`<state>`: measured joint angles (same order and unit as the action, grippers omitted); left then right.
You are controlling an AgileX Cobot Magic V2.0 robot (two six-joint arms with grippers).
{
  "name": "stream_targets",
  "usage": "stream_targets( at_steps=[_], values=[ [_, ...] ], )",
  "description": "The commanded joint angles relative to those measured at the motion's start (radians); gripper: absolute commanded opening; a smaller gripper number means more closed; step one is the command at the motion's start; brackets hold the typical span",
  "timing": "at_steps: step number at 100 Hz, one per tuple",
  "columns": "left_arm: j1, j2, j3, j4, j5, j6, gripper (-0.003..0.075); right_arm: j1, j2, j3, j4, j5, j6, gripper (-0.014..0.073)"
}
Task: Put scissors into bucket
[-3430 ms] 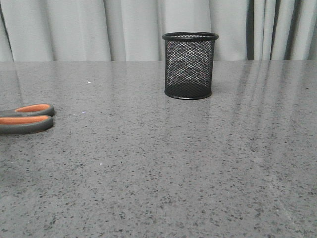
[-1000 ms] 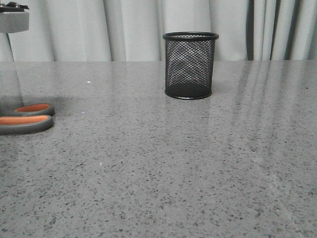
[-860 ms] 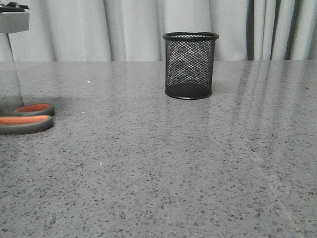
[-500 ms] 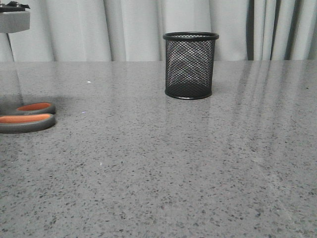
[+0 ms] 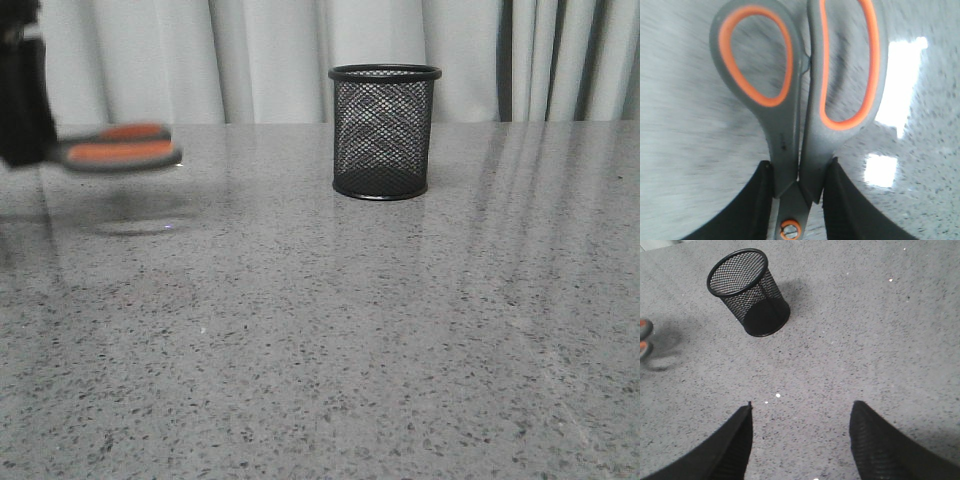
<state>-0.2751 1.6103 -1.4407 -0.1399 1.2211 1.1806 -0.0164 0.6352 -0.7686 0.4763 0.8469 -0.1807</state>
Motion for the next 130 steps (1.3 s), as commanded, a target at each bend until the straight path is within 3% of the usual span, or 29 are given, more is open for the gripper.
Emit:
stream_targets(
  at_steps=[1, 25, 53, 82, 113, 130],
  values=[
    [-0.039, -0.078, -0.085, 0.000, 0.035, -0.039, -0.0021, 0.001, 0.024, -0.033, 0.088, -0.065, -0.028, 0.0385],
    [-0.173, -0.162, -0.224, 0.004, 0.035, -0.126, -0.0021, 0.001, 0.081, -0.038, 0.508, -0.068, -0.305, 0.0385],
    [-0.409, -0.221, -0.354, 0.098, 0.031, -0.190, -0.0021, 0.001, 0.200, -0.132, 0.821, 0.059, -0.505, 0.0385],
    [-0.550, -0.221, -0.377, 0.140, -0.046, -0.265, -0.0021, 0.001, 0.330, -0.319, 0.851, 0.170, -0.513, 0.0385],
    [-0.568, -0.221, -0.377, 0.130, -0.097, -0.267, -0.0021, 0.006, 0.414, -0.403, 0.873, 0.243, -0.514, 0.0385],
    [-0.568, -0.221, -0.377, 0.120, -0.122, -0.267, -0.0021, 0.070, 0.440, -0.406, 0.913, 0.224, -0.541, 0.0385]
  ],
)
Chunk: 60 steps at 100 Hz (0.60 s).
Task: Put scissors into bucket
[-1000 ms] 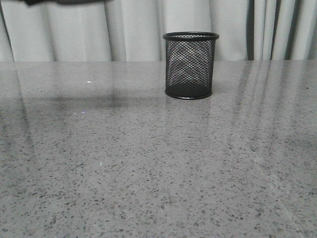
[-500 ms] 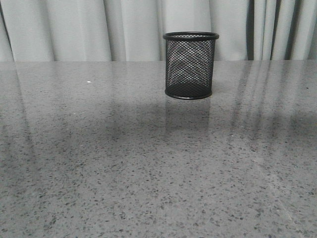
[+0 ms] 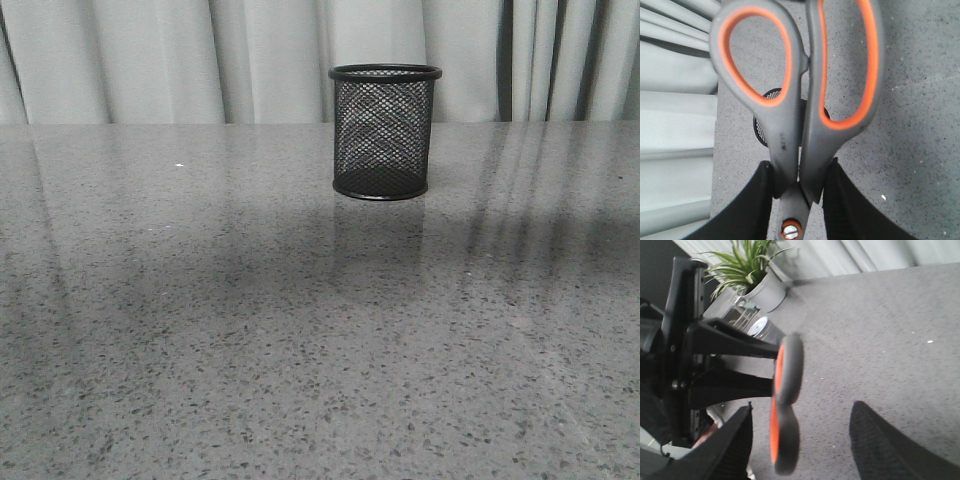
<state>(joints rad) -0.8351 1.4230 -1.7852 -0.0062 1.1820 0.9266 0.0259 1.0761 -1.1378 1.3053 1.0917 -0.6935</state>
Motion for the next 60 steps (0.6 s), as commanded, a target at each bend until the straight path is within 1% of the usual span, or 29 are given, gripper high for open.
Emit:
stream_targets(
  at_steps=[1, 29, 36, 41, 48, 56, 60],
  values=[
    [-0.008, -0.034, -0.033, -0.013, -0.083, -0.013, -0.0021, 0.031, 0.001, -0.036, 0.084, -0.022, -0.029, 0.0385],
    [-0.008, -0.034, -0.033, -0.021, -0.090, -0.013, -0.0021, 0.154, 0.049, -0.063, 0.095, -0.093, -0.051, 0.0382],
    [-0.008, -0.034, -0.033, -0.027, -0.090, -0.013, -0.0020, 0.164, 0.063, -0.078, 0.095, -0.095, -0.051, 0.0358],
    [-0.008, -0.034, -0.033, -0.035, -0.090, -0.013, -0.0020, 0.169, 0.070, -0.084, 0.095, -0.095, -0.051, 0.0316],
    [-0.008, -0.034, -0.033, -0.049, -0.090, -0.013, -0.0020, 0.169, 0.078, -0.084, 0.095, -0.094, -0.051, 0.0223],
    [-0.008, -0.034, -0.033, -0.065, -0.090, -0.013, -0.0017, 0.169, 0.082, -0.084, 0.085, -0.092, -0.051, 0.0084],
    [-0.008, -0.034, -0.033, -0.073, -0.090, -0.013, -0.0001, 0.169, 0.083, -0.084, 0.083, -0.092, -0.051, 0.0015]
  ],
)
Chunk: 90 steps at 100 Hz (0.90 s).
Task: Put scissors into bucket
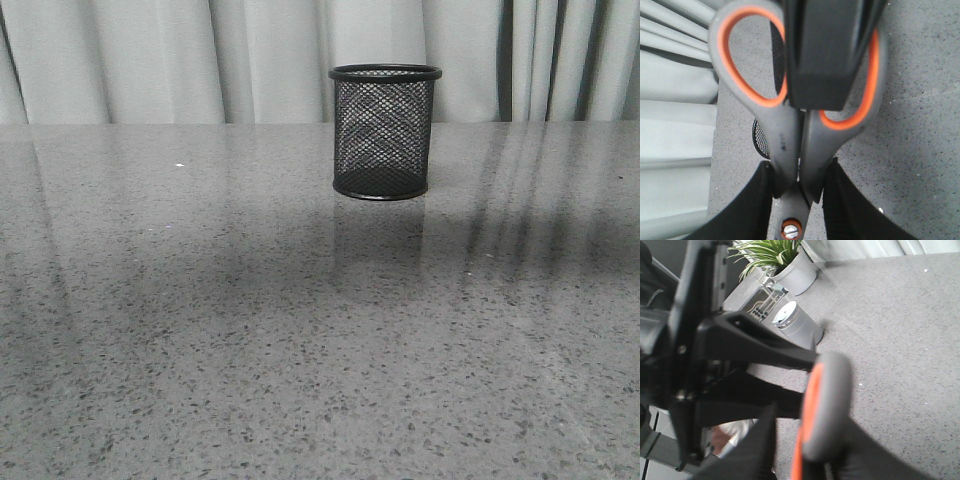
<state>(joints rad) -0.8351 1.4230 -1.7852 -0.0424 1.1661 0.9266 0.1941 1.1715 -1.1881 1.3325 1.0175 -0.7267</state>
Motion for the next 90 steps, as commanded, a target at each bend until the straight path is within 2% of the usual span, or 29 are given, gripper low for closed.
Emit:
stream_targets(
  at_steps=[1, 7, 27, 36, 44, 56, 72, 90],
  values=[
    [-0.008, -0.034, -0.033, -0.039, -0.072, -0.013, 0.0002, 0.001, -0.011, -0.033, 0.056, -0.018, -0.018, 0.0003],
    [-0.008, -0.034, -0.033, -0.052, -0.072, -0.013, 0.0062, 0.001, -0.010, -0.033, 0.056, -0.016, -0.018, -0.0072],
    [-0.005, -0.034, -0.033, -0.015, -0.076, -0.052, 0.0347, 0.001, -0.008, -0.033, 0.022, -0.018, -0.018, -0.0053],
    [-0.005, -0.034, -0.033, 0.049, -0.076, -0.138, 0.0424, -0.001, -0.008, -0.033, -0.020, -0.049, -0.018, -0.0053],
    [-0.005, -0.034, -0.033, 0.146, -0.073, -0.234, 0.0441, -0.001, -0.008, -0.033, -0.068, -0.094, 0.027, -0.0053],
    [0.017, -0.036, -0.033, 0.265, -0.046, -0.351, 0.0441, -0.003, -0.008, -0.037, -0.206, -0.168, 0.126, -0.0053],
    [0.132, -0.056, -0.033, 0.235, -0.053, -0.443, 0.0441, -0.003, -0.008, -0.080, -0.413, -0.216, 0.237, -0.0052],
    [0.303, -0.087, -0.033, 0.117, -0.067, -0.453, 0.0441, -0.003, -0.006, -0.148, -0.704, -0.228, 0.407, -0.0052]
  ],
)
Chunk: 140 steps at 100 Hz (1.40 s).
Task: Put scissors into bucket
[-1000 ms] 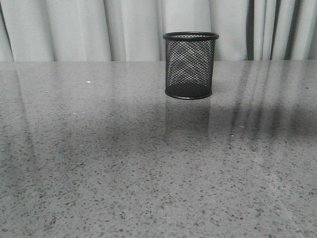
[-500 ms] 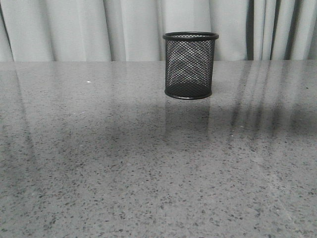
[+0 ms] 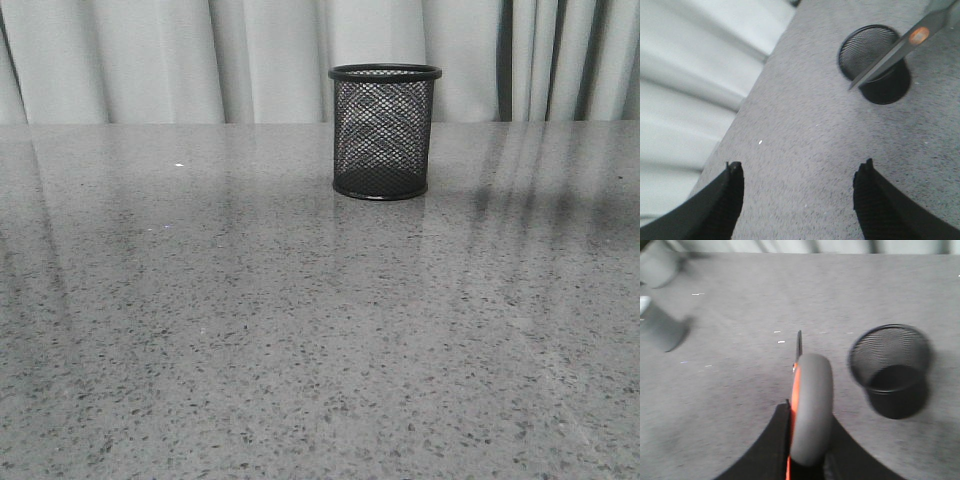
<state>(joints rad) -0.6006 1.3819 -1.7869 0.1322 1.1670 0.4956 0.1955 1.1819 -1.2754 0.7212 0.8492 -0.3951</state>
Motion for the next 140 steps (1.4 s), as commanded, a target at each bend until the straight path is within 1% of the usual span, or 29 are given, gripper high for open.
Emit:
stream_targets(
  at_steps=[1, 12, 16, 26, 41, 67, 84, 115, 131, 140],
  values=[
    [0.081, -0.051, -0.031, -0.062, -0.068, -0.022, 0.0441, -0.004, -0.016, -0.066, -0.103, -0.060, 0.082, -0.0052],
    [0.182, -0.069, -0.031, -0.132, -0.068, -0.022, 0.0441, -0.004, 0.003, -0.114, -0.262, -0.018, 0.195, -0.0052],
    [0.211, -0.075, -0.031, -0.161, -0.068, -0.022, 0.0441, -0.004, 0.015, -0.134, -0.291, 0.009, 0.219, -0.0052],
    [0.285, -0.093, -0.031, -0.234, -0.068, -0.022, 0.0440, -0.004, 0.065, -0.192, -0.311, 0.084, 0.226, -0.0052],
    [0.346, -0.121, -0.031, -0.266, -0.068, -0.022, 0.0440, -0.004, 0.147, -0.286, -0.348, 0.170, 0.226, -0.0052],
    [0.356, -0.150, -0.031, -0.275, -0.068, -0.022, 0.0440, -0.004, 0.307, -0.443, -0.373, 0.266, 0.228, -0.0052],
    [0.356, -0.152, -0.031, -0.275, -0.068, -0.022, 0.0440, 0.002, 0.404, -0.524, -0.373, 0.367, 0.228, -0.0052],
    [0.356, -0.152, -0.031, -0.275, -0.068, -0.022, 0.0440, 0.044, 0.497, -0.625, -0.374, 0.381, 0.228, -0.0052],
    [0.356, -0.152, -0.031, -0.275, -0.066, -0.022, 0.0440, 0.048, 0.541, -0.664, -0.372, 0.446, 0.228, -0.0052],
    [0.356, -0.152, -0.031, -0.275, -0.066, -0.022, 0.0440, 0.048, 0.551, -0.667, -0.372, 0.453, 0.228, -0.0048]
  ],
)
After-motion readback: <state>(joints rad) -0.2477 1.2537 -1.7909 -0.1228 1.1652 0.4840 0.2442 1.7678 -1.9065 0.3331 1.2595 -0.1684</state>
